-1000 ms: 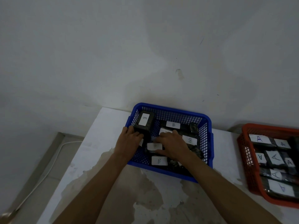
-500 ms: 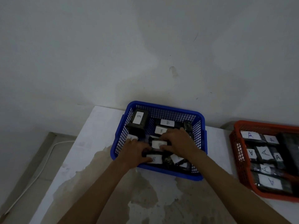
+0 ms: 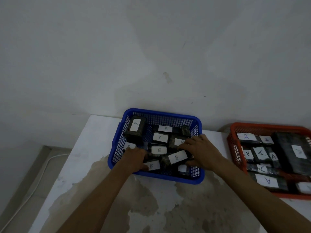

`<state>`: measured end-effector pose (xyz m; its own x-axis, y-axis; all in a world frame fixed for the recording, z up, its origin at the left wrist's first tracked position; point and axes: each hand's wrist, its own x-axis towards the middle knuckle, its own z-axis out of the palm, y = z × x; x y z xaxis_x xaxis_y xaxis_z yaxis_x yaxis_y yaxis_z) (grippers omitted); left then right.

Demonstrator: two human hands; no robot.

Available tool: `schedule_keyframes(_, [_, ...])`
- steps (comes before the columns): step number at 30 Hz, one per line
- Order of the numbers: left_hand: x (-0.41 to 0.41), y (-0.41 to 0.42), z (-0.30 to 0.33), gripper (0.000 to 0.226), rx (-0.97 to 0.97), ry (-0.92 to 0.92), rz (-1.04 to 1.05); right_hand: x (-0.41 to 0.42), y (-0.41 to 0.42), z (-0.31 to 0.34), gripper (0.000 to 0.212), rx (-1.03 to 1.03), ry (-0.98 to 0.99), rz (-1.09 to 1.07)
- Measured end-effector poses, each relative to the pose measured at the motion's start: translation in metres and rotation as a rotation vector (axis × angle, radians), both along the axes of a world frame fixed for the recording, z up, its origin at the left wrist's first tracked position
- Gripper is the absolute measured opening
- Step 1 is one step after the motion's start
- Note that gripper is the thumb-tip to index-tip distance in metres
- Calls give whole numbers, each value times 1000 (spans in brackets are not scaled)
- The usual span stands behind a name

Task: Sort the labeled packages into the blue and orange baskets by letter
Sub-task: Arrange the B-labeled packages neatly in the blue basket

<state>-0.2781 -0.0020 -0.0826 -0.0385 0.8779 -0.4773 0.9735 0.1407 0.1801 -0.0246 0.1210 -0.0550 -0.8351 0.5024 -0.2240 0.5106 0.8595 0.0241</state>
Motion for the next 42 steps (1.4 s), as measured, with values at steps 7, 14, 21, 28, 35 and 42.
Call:
schedule_keyframes(7, [-33, -10, 7, 48, -35, -122, 139, -9, -9, 3, 67, -54, 61, -53])
schedule_keyframes(14, [-58, -22, 24, 45, 46, 291, 101, -47, -48, -32, 72, -137, 78, -71])
schedule_keyframes(21, [-53, -33, 9, 37, 149, 466, -2, -37, -52, -47, 52, -235, 216, -160])
schedule_keyframes(28, [-42, -43, 11, 25, 362, 420, -107, -52, -49, -49, 40, -319, 220, -205])
schedule_keyframes(35, [-44, -30, 4, 31, 195, 375, -194, -49, -49, -52, 59, -340, 201, -196])
schedule_keyframes(42, [-36, -25, 17, 35, 348, 387, -368, -48, -52, -52, 57, -218, 217, -198])
